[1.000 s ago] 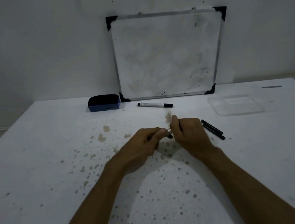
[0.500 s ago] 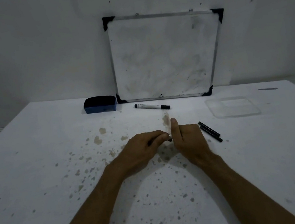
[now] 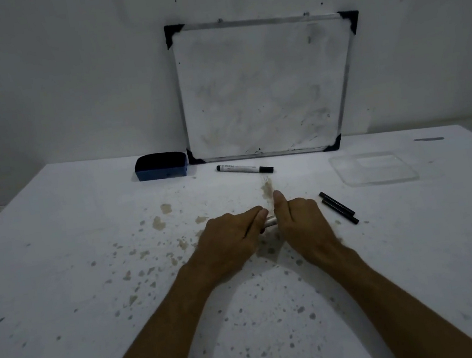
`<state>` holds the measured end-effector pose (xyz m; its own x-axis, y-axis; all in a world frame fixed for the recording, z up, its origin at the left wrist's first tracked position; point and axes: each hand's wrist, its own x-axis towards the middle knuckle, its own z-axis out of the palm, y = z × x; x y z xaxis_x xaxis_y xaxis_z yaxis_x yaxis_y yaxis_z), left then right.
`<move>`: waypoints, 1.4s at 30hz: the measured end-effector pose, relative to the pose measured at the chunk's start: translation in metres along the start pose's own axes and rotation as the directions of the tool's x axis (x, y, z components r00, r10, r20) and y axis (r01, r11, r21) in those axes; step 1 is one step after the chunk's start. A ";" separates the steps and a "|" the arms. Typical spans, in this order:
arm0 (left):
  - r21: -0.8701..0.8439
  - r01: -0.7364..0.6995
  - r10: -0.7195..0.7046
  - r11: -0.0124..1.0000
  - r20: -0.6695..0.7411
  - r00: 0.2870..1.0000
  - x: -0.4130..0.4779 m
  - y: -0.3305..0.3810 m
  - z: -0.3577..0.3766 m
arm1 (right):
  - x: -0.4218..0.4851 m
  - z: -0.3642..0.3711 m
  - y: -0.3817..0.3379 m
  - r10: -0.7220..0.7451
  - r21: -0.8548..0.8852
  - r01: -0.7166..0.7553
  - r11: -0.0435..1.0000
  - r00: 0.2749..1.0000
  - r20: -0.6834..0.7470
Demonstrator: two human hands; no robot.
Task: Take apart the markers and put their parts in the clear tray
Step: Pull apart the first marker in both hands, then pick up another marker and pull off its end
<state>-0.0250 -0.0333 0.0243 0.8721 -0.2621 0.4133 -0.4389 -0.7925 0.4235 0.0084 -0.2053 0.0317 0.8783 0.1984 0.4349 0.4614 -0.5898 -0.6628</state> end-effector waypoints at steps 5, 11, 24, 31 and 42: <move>-0.092 0.086 -0.086 0.992 0.004 0.996 -0.003 -0.004 -0.014 | 0.002 -0.010 -0.005 -0.198 0.089 0.203 0.975 0.979 -0.052; 0.064 0.189 -0.178 0.980 -0.138 0.974 -0.004 -0.017 -0.025 | 0.003 -0.023 0.001 0.041 -0.032 -0.045 0.998 0.990 -0.135; 0.046 0.138 -0.125 0.989 -0.209 0.970 0.001 -0.020 -0.015 | 0.004 -0.004 0.021 0.114 -0.136 -0.102 0.985 0.991 0.077; 0.011 0.060 -0.055 0.998 -0.228 0.972 0.005 -0.018 -0.011 | 0.003 -0.009 0.003 0.077 0.124 -0.071 0.990 0.996 -0.045; -0.687 0.320 -0.609 0.652 -0.225 0.760 0.016 0.027 -0.007 | 0.010 -0.025 -0.001 0.298 0.486 -0.245 0.839 0.954 -0.032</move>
<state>-0.0244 -0.0551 0.0486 0.8819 0.4072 0.2373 -0.1563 -0.2224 0.9623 0.0135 -0.2221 0.0519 0.9713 -0.0118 0.2374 0.2324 -0.1630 -0.9589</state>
